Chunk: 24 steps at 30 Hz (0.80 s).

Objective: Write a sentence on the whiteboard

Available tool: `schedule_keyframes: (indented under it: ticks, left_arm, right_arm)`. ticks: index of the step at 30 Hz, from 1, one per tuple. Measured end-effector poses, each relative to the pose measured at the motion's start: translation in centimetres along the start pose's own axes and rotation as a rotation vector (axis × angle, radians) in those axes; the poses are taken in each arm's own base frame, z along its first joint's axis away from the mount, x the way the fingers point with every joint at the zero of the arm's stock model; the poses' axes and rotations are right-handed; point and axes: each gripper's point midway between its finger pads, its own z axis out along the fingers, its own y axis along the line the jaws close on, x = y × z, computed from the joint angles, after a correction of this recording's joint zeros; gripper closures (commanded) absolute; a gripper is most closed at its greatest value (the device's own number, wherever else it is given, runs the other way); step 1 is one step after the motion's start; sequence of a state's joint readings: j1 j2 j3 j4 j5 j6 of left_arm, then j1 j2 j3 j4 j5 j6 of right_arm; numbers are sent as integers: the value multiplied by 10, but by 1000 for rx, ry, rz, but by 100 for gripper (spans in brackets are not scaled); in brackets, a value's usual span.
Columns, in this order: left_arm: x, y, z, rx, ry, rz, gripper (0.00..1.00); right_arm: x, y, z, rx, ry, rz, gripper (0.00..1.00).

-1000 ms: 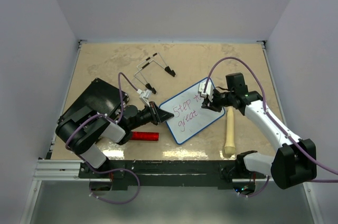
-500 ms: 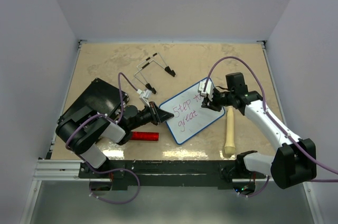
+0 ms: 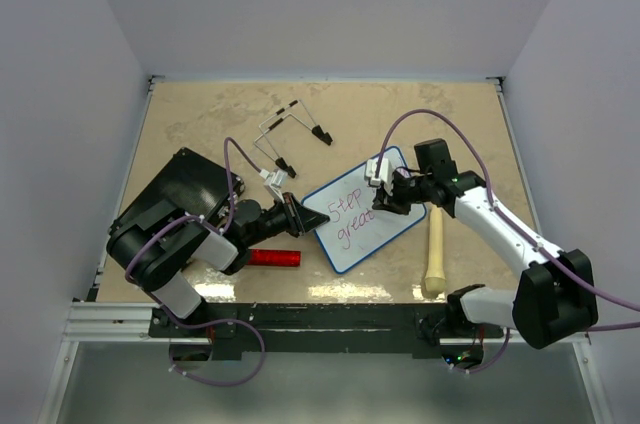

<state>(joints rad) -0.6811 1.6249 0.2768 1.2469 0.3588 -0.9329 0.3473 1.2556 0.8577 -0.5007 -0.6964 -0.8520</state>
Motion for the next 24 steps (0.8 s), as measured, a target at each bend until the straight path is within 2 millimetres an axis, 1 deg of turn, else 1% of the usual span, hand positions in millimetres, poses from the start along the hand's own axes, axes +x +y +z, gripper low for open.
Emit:
schedule_keyframes:
  ticks: [12,20,24]
  left_arm:
    - [0,0,0,0,0,0,100]
    - [0,0,0,1,0,1,100]
    - [0,0,0,1,0,1,100]
  right_arm:
    - [1,0,0,7,7,21,100]
    - [-4,0,-4,16,-5,4,100]
    - [-2,-3,-5,31,4,7,100]
